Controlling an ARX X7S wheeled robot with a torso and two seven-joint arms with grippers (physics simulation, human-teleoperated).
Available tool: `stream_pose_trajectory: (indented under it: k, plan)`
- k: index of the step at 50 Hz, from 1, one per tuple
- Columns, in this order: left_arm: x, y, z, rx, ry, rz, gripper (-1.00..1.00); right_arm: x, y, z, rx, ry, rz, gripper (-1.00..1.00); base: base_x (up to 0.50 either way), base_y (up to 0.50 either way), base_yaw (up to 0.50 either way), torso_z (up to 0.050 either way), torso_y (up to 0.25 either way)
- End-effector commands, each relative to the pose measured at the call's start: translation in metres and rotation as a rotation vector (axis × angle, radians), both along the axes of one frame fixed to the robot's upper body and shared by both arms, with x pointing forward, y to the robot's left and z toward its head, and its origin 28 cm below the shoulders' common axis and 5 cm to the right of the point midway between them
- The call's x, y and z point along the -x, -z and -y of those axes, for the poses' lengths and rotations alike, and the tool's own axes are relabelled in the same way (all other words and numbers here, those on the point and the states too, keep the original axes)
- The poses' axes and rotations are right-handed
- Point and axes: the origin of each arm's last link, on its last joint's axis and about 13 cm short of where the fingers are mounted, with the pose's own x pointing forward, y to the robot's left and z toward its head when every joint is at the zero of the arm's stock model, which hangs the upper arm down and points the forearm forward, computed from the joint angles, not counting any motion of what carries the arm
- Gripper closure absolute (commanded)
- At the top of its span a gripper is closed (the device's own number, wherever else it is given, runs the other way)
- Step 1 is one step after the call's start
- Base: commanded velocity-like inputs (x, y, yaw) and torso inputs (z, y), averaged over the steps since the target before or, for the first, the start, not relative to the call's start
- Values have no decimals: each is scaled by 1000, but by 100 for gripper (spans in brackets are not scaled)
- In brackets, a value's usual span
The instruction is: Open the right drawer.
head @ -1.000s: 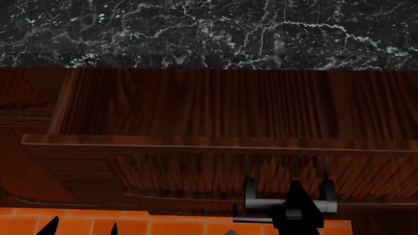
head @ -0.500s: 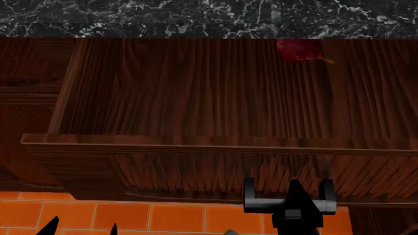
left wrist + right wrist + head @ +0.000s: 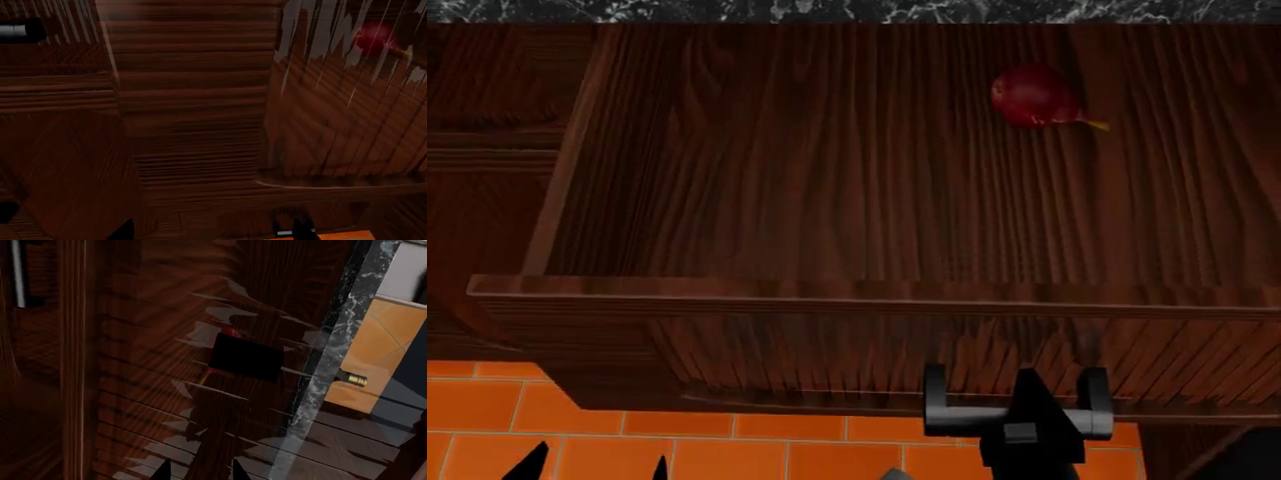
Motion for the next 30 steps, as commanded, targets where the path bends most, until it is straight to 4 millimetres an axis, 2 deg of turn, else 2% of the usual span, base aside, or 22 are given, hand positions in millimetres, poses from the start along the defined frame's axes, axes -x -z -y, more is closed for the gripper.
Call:
stream_pose_trajectory:
  k: [1, 3, 9, 11, 13, 30]
  plan:
    - [0, -1, 0, 0, 1, 0, -100, 5, -12, -14, 57, -100, 174, 100, -176, 1, 0, 0, 0]
    - [0, 0, 0, -1, 1, 1, -100, 5, -4, -14, 47, -99, 174, 100, -176, 1, 0, 0, 0]
    - [0, -1, 0, 0, 0, 1, -100, 5, -13, -14, 52, -98, 175, 100, -171, 1, 0, 2, 2]
    - [0, -1, 0, -1, 0, 1, -100, 5, -5, -14, 56, -104, 172, 100, -172, 1, 0, 0, 0]
    - [0, -1, 0, -1, 0, 1, -100, 5, -11, -14, 53, -102, 172, 100, -172, 1, 0, 0, 5]
    - [0, -1, 0, -1, 0, 1, -100, 5, -12, -14, 57, -105, 171, 100, -168, 1, 0, 1, 1]
